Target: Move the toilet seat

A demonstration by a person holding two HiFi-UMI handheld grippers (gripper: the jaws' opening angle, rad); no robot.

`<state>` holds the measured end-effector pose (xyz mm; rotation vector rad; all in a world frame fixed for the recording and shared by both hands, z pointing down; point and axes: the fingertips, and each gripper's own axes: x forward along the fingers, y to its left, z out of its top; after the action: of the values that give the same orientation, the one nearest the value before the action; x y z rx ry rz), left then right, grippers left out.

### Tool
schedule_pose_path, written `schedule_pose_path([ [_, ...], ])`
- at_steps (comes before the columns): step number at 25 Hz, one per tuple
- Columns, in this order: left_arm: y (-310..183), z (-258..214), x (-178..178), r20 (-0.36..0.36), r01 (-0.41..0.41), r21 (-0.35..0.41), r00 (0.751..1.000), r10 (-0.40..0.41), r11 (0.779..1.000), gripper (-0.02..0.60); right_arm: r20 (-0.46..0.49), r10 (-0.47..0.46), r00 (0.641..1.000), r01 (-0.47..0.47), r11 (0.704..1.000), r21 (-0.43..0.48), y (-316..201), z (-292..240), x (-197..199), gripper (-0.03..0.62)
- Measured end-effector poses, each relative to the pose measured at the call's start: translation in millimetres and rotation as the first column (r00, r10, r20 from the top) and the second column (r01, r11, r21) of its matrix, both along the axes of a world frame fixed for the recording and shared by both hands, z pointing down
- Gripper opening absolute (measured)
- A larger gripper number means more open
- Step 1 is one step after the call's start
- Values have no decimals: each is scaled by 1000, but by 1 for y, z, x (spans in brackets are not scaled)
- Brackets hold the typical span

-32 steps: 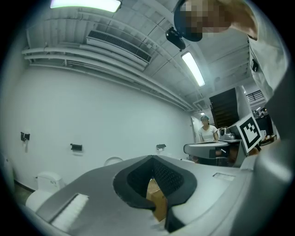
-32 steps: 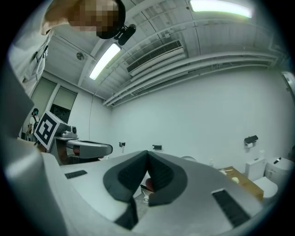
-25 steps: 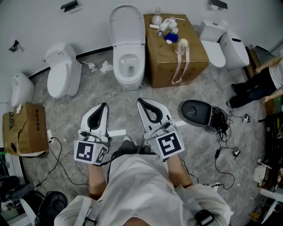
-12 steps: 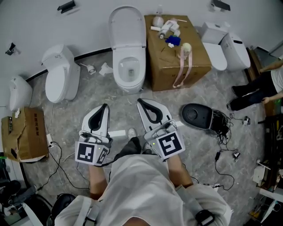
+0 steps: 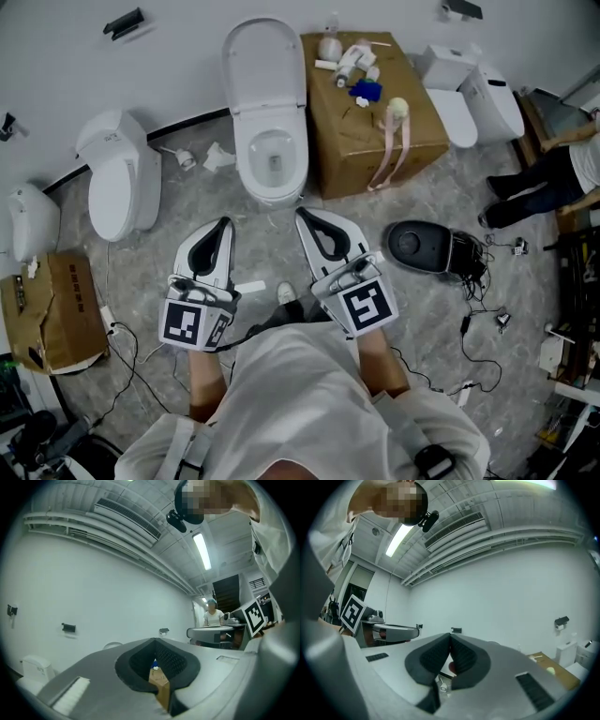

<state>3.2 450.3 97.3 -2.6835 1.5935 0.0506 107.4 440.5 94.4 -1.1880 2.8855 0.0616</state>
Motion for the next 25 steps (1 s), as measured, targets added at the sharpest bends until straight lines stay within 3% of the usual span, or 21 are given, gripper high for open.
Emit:
schedule_pose_path([
  [11,-67,2,-6,-5,-35,-4,999,35,999,1,-17,-1,1000,1,1000,-16,-61,4,-20,2],
  [25,-183,1,7,-27,-4,-5,1000,4,1000,2,8,-62,998,62,997,-50,-190,14,-9,2],
])
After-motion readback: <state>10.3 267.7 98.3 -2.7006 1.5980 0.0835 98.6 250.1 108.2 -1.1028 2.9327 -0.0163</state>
